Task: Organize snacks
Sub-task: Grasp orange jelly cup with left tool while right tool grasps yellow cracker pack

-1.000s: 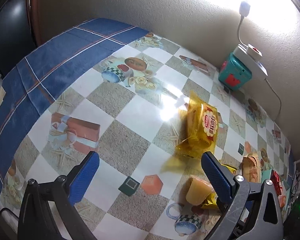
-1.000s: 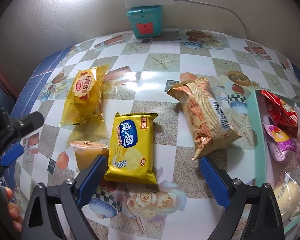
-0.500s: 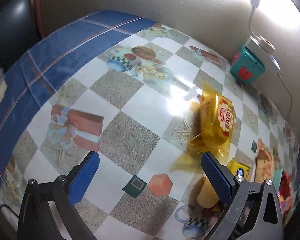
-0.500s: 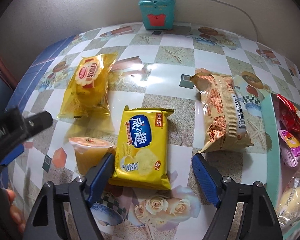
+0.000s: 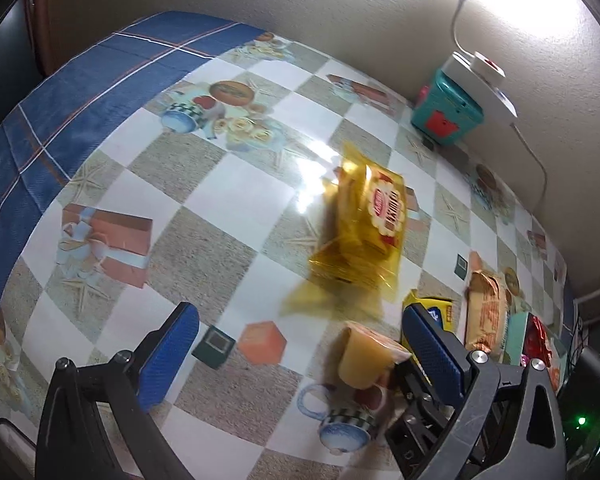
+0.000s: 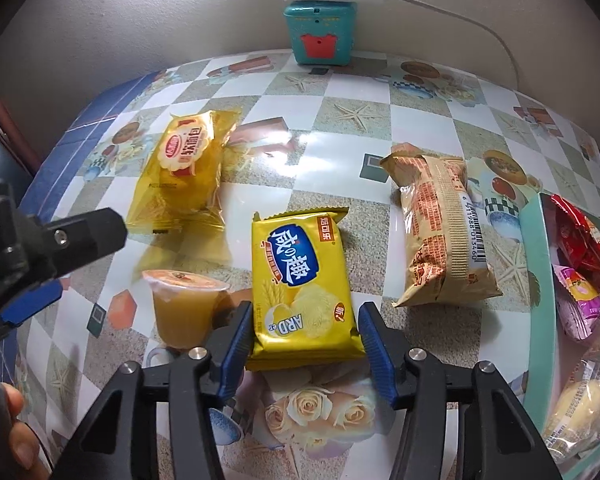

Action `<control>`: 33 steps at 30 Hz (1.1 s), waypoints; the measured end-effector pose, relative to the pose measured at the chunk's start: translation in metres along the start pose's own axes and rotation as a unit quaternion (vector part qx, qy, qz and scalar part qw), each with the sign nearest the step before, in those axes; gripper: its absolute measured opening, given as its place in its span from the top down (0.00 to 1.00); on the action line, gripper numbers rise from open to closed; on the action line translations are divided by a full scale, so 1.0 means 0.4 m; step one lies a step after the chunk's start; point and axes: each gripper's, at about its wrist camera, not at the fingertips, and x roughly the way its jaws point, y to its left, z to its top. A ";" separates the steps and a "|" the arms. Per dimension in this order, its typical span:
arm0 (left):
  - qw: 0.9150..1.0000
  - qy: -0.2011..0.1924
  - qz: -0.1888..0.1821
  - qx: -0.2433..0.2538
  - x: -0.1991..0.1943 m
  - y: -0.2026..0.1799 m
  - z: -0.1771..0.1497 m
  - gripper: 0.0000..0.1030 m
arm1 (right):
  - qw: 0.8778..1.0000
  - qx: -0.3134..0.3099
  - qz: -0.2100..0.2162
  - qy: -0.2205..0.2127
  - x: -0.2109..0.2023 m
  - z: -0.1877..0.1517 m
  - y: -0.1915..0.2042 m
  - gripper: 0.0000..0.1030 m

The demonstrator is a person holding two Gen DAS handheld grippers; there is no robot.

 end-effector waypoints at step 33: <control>0.994 0.075 -0.044 0.071 0.088 -0.098 -0.050 0.55 | 1.000 0.023 -0.019 0.009 -0.017 -0.024 -0.075 0.46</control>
